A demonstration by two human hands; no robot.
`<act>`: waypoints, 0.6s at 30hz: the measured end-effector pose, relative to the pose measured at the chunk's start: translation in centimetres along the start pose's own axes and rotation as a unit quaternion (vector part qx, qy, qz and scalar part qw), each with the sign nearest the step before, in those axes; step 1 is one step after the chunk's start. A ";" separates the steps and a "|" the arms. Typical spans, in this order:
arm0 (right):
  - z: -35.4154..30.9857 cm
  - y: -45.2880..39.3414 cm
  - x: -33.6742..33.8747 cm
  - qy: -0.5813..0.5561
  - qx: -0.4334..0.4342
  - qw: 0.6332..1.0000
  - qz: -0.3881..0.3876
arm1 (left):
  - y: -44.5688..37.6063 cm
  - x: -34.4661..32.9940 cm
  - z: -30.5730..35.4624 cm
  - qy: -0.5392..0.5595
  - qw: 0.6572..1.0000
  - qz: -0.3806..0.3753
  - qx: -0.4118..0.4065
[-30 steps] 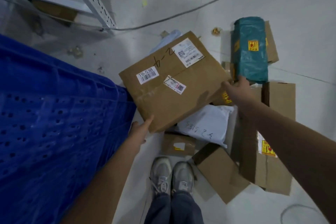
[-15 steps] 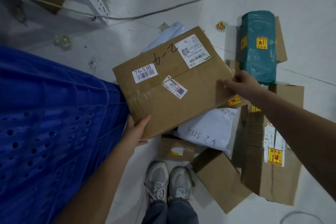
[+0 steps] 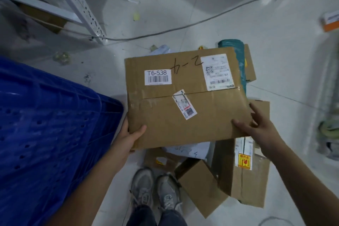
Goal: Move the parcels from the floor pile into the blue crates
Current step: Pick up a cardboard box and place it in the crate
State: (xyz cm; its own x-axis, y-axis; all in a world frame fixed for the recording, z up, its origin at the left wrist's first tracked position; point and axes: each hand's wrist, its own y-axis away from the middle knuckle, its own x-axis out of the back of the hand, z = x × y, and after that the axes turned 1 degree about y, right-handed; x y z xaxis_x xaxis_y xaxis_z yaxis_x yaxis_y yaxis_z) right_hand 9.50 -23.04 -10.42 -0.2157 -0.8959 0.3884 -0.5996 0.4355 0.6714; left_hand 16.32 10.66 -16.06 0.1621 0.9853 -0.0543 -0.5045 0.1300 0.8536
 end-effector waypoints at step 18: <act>-22.0 28.5 13.0 -0.047 0.163 0.985 0.033 | 35.8 -0.3 20.7 0.046 0.968 0.006 -0.246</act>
State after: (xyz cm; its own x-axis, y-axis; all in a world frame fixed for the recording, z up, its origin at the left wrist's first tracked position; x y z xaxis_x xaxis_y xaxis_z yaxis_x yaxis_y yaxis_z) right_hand 6.56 -20.34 27.72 -0.3229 -0.8779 0.3536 -0.7946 0.4545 0.4026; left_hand 15.77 12.73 25.25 0.0891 0.9898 -0.1111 -0.8520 0.1335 0.5062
